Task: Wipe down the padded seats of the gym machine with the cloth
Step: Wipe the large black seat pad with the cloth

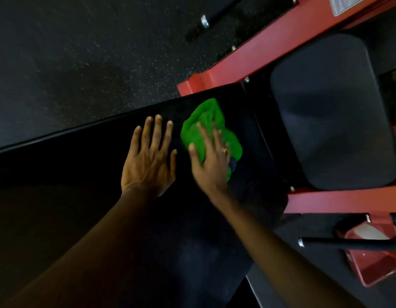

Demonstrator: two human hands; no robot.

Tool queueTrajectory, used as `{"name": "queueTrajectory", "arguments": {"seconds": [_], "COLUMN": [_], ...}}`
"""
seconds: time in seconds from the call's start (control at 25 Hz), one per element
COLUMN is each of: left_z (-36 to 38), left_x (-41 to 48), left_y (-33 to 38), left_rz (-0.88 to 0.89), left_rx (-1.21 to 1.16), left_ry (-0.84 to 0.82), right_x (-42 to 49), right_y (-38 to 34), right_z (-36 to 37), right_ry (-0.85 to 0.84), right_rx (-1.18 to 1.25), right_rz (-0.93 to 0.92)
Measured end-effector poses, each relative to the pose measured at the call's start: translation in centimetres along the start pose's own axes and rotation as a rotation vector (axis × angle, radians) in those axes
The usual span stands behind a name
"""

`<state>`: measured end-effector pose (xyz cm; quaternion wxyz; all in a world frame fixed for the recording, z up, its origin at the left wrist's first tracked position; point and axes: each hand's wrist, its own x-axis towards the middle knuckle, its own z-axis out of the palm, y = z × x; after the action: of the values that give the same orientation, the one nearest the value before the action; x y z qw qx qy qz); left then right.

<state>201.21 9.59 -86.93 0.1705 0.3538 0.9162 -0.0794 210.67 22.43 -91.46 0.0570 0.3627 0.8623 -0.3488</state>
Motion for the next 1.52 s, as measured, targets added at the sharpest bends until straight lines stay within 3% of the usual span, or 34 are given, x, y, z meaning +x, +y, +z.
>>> {"name": "queueTrajectory", "arguments": {"seconds": [0.08,0.16,0.32,0.4,0.52,0.6,0.64,0.76,0.84,0.88,1.04,1.16,1.24,1.4,1.52], "left_z": [0.1,0.0,-0.1,0.0,0.1,0.2,0.2,0.5,0.6,0.6,0.6,0.7,0.7,0.7,0.9], "left_x": [0.1,0.1,-0.2,-0.1,-0.1,-0.1,-0.1,-0.1,-0.1,-0.1,-0.3,-0.2,-0.3,-0.6,-0.1], "left_y": [0.0,-0.1,0.1,0.1,-0.1,-0.2,-0.1,0.0,-0.1,-0.2,0.1,-0.1,-0.1,-0.3,0.4], "left_rz": [-0.002,-0.003,-0.002,-0.002,-0.013,-0.011,-0.008,-0.006,-0.001,-0.001,-0.003,-0.001,0.012,0.03,0.018], "left_rx": [0.003,0.003,0.015,0.017,0.008,0.001,0.0,0.034,0.052,0.049,0.043,0.056,0.07,0.08,-0.004], "left_ry": [-0.001,0.018,0.002,0.01,0.031,0.038,0.037,0.038,0.042,0.046,0.052,0.062,0.067,0.072,0.106], "right_x": [-3.0,0.5,10.5,9.5,1.2,-2.4,-2.5,-1.8,-1.2,-0.7,3.3,7.0,9.5,11.5,2.2], "right_y": [1.2,3.6,5.7,3.4,1.9,7.2,11.1,19.8,18.5,16.2,4.9,2.4,5.2,9.5,7.3], "right_z": [-0.3,-0.7,-1.6,-1.0,-0.1,-0.8,-1.8,-4.8,-4.3,-3.4,0.0,0.0,-0.7,-2.1,-0.9], "right_ry": [-0.093,-0.063,0.129,0.146,0.017,-0.022,0.03,0.161,0.149,0.159,0.139,0.063,0.076,0.109,0.082], "right_rx": [-0.064,-0.111,-0.011,0.036,-0.043,-0.138,-0.169,-0.099,-0.084,-0.066,0.007,-0.056,-0.055,0.053,0.052], "right_rz": [-0.125,-0.124,0.27,0.325,-0.047,-0.132,-0.007,0.664,0.779,0.708,0.102,-0.138,-0.086,0.311,0.169]}}
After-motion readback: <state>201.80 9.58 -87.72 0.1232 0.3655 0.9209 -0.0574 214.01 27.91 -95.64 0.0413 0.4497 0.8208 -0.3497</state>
